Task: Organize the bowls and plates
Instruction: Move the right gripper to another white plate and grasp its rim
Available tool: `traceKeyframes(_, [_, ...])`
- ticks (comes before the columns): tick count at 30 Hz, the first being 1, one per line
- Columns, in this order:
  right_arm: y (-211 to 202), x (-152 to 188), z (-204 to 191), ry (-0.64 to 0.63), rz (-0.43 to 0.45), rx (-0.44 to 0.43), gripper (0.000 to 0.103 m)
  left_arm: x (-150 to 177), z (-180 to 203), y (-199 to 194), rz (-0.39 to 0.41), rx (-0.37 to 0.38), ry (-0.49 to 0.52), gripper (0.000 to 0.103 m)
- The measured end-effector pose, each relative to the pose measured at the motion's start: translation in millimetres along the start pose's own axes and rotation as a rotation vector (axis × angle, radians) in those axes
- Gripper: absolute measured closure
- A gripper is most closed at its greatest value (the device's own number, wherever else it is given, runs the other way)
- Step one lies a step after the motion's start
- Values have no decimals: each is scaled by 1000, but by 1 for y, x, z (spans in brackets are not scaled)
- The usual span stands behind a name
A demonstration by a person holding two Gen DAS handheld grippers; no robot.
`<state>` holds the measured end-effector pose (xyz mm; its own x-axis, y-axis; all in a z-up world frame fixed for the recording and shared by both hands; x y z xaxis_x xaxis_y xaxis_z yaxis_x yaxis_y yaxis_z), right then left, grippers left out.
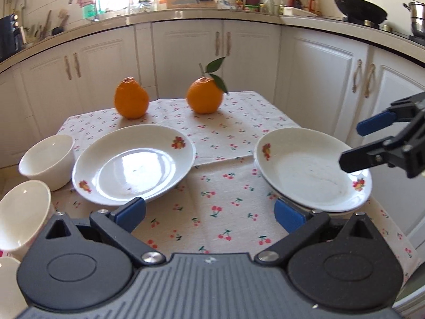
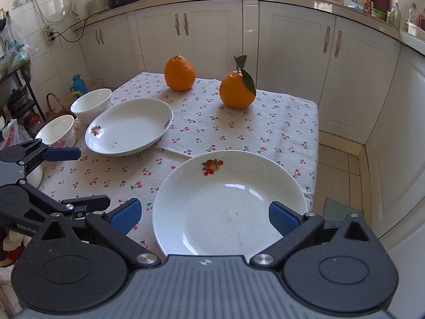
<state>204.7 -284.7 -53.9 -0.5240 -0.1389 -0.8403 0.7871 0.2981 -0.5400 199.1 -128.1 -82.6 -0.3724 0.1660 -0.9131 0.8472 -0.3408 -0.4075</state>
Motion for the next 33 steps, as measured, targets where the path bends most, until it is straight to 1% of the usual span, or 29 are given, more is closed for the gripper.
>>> traceKeyframes(4, [3,-6,-14,-37,5,-16,0,13,-25,9,-36,-112,-14,1])
traceKeyframes(8, [11,-9,-22,-68,-10,-21,0,24,-42,19,-67,-166,-40,1])
traceKeyframes(10, [16,-10,-24,-80,-17,-31,0,27,-47,24,-68,-182,-40,1])
traceKeyframes(15, [30,-16,-30,-106,-32,-64,0,33,-53,38,-83,-197,-54,1])
traceKeyframes(20, [49,-26,-36,-135,-37,-114,0,42,-61,50,-114,-216,-86,1])
traceKeyframes(22, [57,-30,-39,-150,-39,-134,0,42,-63,53,-112,-211,-110,1])
traceKeyframes(24, [66,-34,-41,-163,-40,-153,0,41,-64,55,-106,-224,-115,1])
traceKeyframes(27, [81,-40,-44,-190,-44,-190,0,39,-64,58,-85,-221,-110,0])
traceKeyframes(33, [118,-58,-55,-244,-73,-305,0,37,-63,65,-70,-216,-105,0])
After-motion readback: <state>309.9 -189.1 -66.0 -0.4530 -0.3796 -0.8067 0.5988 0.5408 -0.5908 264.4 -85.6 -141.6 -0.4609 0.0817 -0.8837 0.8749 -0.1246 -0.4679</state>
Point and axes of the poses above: each gripper's, at about its wrist camera, not at the fingertips, and y roughly the way its jaws point, z to its right, x to its underside, the point moved 9 cm from there along y, roughly the way its jaws point, and after that the axes turned 14 degrees about z, right-handed, at the moved point
